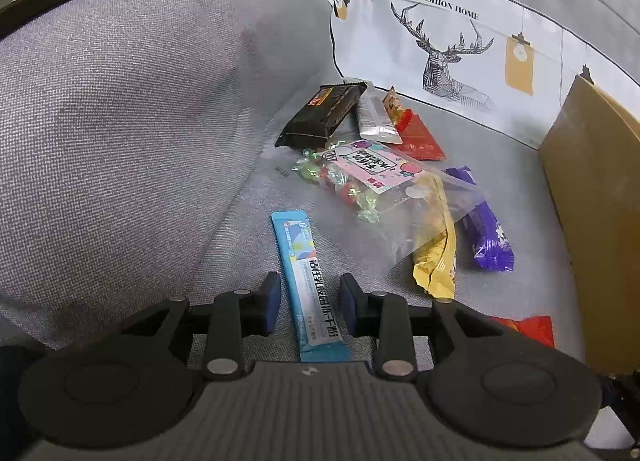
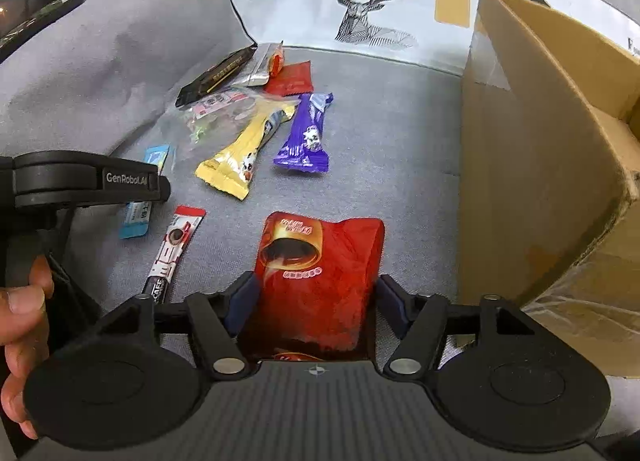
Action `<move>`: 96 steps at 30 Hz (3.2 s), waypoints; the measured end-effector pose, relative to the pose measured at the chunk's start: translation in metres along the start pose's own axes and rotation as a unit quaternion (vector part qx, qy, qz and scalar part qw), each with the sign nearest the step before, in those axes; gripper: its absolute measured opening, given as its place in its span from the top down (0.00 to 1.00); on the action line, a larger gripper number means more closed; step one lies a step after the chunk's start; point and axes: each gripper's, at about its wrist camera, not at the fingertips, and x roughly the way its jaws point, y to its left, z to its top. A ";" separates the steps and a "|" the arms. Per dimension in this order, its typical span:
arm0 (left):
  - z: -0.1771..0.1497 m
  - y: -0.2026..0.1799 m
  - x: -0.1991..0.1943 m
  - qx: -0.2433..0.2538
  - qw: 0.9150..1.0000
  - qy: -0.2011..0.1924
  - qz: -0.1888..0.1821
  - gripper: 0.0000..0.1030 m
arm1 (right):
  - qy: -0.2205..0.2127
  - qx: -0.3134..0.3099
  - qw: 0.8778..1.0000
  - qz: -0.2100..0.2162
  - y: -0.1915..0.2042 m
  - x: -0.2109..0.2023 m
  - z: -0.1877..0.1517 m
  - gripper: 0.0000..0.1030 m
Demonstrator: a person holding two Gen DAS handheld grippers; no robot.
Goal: Organize snacks
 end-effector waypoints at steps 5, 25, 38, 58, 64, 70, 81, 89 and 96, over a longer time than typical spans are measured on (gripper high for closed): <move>-0.001 -0.004 0.001 0.014 1.000 -0.001 0.004 0.65 | 0.001 -0.034 0.999 -0.018 0.011 0.005 -0.004 0.23; 0.005 0.003 -0.011 -0.012 0.999 -0.032 -0.006 0.83 | -0.104 -0.061 0.992 -0.034 0.010 -0.032 0.003 0.55; 0.007 -0.001 -0.033 0.004 0.997 -0.061 -0.038 1.00 | -0.194 -0.032 0.980 -0.041 -0.003 -0.092 0.009 0.55; 0.001 -0.013 0.000 0.011 1.000 0.009 -0.014 0.66 | -0.230 0.023 0.972 -0.047 -0.067 -0.153 -0.006 0.55; 0.004 -0.008 0.006 -0.009 1.000 -0.008 0.006 0.84 | -0.252 0.031 0.966 -0.045 -0.091 -0.164 0.000 0.55; 0.012 0.003 0.000 -0.045 0.998 -0.032 0.018 0.86 | -0.267 0.029 0.962 -0.048 -0.123 -0.170 0.010 0.55; 0.025 0.000 -0.033 -0.020 0.997 -0.067 0.013 1.00 | -0.307 0.047 0.949 -0.053 -0.179 -0.169 0.045 0.55; 0.032 0.029 -0.012 -0.096 0.995 -0.003 -0.024 0.89 | -0.313 0.122 0.941 -0.045 -0.204 -0.164 0.046 0.55; 0.032 0.021 0.003 -0.079 0.995 0.051 -0.026 0.74 | -0.316 0.131 0.939 -0.034 -0.206 -0.168 0.046 0.54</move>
